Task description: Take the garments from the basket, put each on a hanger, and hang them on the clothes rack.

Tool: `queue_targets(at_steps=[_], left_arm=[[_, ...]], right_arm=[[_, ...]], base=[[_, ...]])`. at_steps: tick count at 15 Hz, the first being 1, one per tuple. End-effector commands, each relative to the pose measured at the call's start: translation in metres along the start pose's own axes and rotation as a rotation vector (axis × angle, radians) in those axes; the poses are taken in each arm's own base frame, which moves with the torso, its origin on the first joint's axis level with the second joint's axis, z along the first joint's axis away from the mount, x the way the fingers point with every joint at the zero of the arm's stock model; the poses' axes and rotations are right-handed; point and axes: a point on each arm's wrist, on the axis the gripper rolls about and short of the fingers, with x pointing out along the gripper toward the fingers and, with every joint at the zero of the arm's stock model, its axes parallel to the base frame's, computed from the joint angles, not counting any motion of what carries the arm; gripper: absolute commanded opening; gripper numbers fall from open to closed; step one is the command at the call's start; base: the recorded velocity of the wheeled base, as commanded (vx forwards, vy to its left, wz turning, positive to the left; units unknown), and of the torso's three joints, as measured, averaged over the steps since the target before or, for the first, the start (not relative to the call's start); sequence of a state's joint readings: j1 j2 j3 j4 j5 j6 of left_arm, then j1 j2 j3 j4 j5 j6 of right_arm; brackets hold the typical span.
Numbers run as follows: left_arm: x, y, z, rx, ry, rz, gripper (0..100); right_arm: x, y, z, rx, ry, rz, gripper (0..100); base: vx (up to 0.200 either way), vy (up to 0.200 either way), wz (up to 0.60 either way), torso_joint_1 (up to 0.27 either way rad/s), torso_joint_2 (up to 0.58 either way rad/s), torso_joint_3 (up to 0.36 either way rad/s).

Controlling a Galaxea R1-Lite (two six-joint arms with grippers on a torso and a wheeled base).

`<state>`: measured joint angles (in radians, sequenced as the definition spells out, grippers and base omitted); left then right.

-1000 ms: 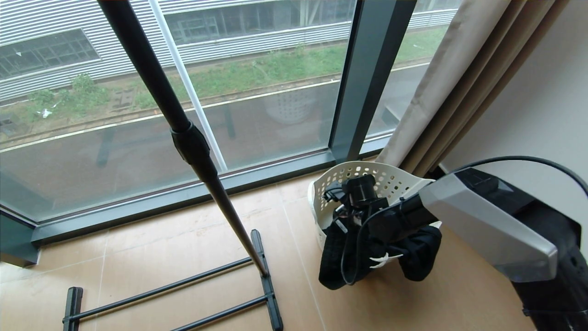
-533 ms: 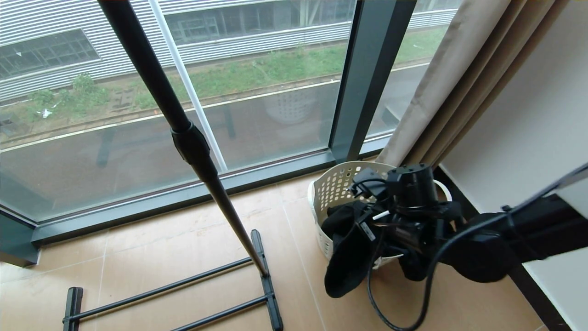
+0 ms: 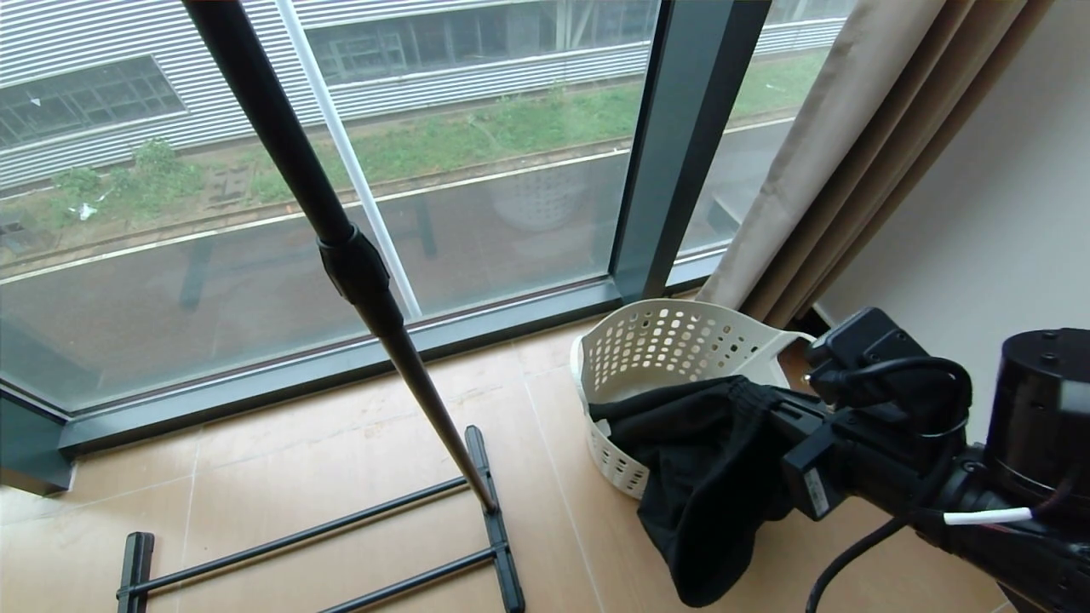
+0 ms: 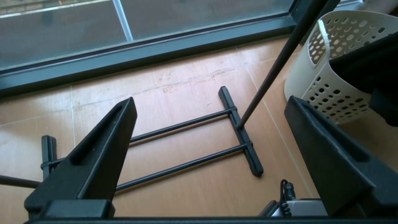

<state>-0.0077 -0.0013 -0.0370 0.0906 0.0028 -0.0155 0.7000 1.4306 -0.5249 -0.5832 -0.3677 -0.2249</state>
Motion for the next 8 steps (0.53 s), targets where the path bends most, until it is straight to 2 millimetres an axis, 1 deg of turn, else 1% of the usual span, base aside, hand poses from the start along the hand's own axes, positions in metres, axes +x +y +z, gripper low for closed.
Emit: queue_targets(at_steps=[1,4,8], left_arm=[[0.0001,0.0000,0.0000,0.000,0.001,0.000,100],[0.0001,-0.0001,0.0000,0.005,0.001,-0.003,100],[0.0001,-0.0001,0.0000,0.005,0.001,-0.003,100]], right_arm=[[-0.0152,-0.0060,0.0033,0.013,-0.043,-0.014,0],[-0.0150,-0.0065,0.0043,0.015,-0.047,-0.014,0],[-0.0174,-0.0079,0.0064,0.020,-0.060,-0.018,0]], base=[[0.000,0.000,0.00,0.000,0.00,0.000],[0.000,0.000,0.00,0.001,0.00,0.027],[0.000,0.000,0.00,0.002,0.00,0.163]])
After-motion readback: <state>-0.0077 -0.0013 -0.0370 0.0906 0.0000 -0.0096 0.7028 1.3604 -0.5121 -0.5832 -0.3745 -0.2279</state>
